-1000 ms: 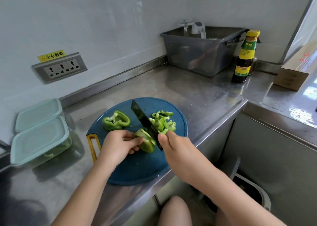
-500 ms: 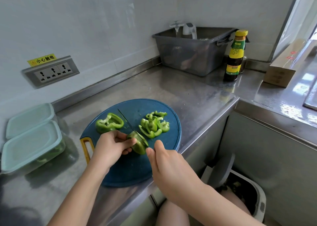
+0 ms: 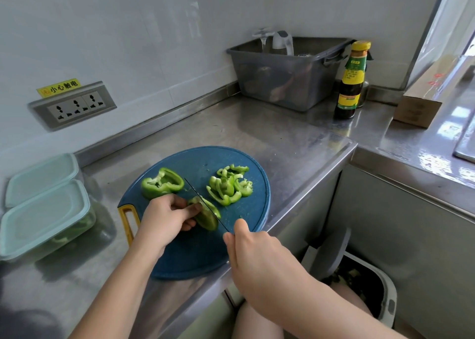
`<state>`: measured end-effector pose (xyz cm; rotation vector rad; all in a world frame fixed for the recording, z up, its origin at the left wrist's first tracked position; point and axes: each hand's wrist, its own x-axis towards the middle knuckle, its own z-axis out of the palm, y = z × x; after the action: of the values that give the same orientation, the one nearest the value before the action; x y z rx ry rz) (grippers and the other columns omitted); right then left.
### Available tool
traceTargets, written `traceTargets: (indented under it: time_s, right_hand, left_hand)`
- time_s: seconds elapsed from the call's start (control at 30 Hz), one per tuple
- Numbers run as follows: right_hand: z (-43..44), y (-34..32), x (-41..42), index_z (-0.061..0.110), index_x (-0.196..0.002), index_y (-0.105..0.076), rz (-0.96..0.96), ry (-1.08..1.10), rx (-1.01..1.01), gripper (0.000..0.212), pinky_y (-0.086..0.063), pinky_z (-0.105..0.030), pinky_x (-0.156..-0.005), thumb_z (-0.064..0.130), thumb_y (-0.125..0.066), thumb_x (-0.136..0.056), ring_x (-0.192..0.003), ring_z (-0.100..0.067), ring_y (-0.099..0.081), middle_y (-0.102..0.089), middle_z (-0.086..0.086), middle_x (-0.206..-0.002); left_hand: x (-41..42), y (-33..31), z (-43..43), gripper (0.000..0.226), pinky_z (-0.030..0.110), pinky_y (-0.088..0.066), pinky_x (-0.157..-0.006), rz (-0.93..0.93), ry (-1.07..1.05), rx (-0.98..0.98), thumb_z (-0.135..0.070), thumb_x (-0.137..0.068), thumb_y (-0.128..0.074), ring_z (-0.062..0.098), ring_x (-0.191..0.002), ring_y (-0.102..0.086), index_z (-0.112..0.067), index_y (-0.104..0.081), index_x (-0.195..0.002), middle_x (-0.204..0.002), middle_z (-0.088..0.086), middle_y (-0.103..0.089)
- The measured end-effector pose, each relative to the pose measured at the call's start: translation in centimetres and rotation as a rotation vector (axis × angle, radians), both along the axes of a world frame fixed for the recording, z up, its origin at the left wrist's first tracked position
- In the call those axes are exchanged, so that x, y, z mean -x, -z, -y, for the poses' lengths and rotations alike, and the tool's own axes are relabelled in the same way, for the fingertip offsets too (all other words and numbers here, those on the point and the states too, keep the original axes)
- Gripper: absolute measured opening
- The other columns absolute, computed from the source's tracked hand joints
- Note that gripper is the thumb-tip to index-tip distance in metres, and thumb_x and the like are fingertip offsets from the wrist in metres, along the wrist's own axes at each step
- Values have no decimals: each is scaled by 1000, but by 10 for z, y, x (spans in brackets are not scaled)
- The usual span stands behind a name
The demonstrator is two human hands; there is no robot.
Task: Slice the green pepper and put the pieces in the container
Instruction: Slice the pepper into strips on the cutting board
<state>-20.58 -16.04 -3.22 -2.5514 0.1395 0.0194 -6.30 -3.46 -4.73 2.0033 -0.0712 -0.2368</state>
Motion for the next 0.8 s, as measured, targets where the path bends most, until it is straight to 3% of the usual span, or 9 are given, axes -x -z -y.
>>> traceTargets:
  time_s: [0.1, 0.27, 0.37, 0.5, 0.53, 0.6, 0.7, 0.8]
  right_hand:
    - [3, -2, -3, 23, -68, -18, -23, -19, -47, 38, -23, -29, -46, 40, -20, -101, -52, -18, -31, -35, -2, -65]
    - [9, 3, -19, 21, -68, -22, -8, -23, -119, 37, -23, -28, -46, 37, -24, -102, -52, -20, -33, -38, -4, -64]
    - [5, -2, -37, 18, -68, -24, -78, -21, -107, 36, -28, -31, -49, 28, -26, -102, -57, -22, -36, -37, -5, -69]
    - [-7, -20, -62, 10, -84, -39, -133, 9, -115, 18, -37, -35, -67, 14, -31, -100, -89, -32, -52, -51, -16, -100]
    - [-7, -24, -66, 9, -86, -42, -122, 1, -108, 18, -37, -36, -70, 14, -32, -99, -98, -34, -54, -53, -16, -100]
    - [-7, -30, -74, 11, -71, -36, -107, -13, -72, 30, -39, -35, -72, 12, -31, -100, -101, -35, -56, -45, -7, -77]
    - [6, -29, -80, 9, -78, -37, -213, 43, -137, 24, -52, -39, -66, 7, -28, -100, -81, -37, -62, -37, -9, -69]
    - [26, -24, -66, 11, -80, -41, -180, 149, -357, 29, -47, -32, -48, 23, -26, -101, -50, -26, -49, -43, -12, -69]
  left_hand:
    - [-2, -2, 0, 18, 25, -47, -53, -18, 29, -27, -10, -80, -72, 19, -57, -57, 0, -58, -84, -66, 13, -62]
    - [-11, -12, 0, 17, 15, -43, -40, -114, 111, -87, -8, -78, -73, 9, -44, -52, 0, -59, -80, -57, 7, -58]
    - [-13, -13, -1, 17, 19, -44, -46, -110, 155, -107, -9, -77, -74, 12, -47, -53, -2, -58, -76, -53, 5, -59]
    - [-8, -9, -6, 16, 26, -48, -56, -57, 196, -63, -6, -76, -73, 16, -55, -57, -6, -57, -73, -55, 3, -63]
    - [-6, -9, -8, 15, 26, -48, -56, -49, 208, -54, -5, -76, -73, 16, -56, -58, -6, -58, -72, -56, 3, -64]
    - [-4, -9, -11, 12, 23, -49, -55, -46, 230, -20, -6, -75, -74, 14, -57, -60, -7, -62, -74, -58, 3, -65]
    - [-2, -8, -14, 6, 17, -51, -53, -44, 223, 49, -4, -77, -72, 8, -56, -62, -5, -68, -81, -62, 3, -68]
    - [-2, -7, -12, 6, 14, -50, -50, -28, 202, 47, -3, -78, -71, 5, -53, -62, -7, -68, -82, -60, 1, -68]
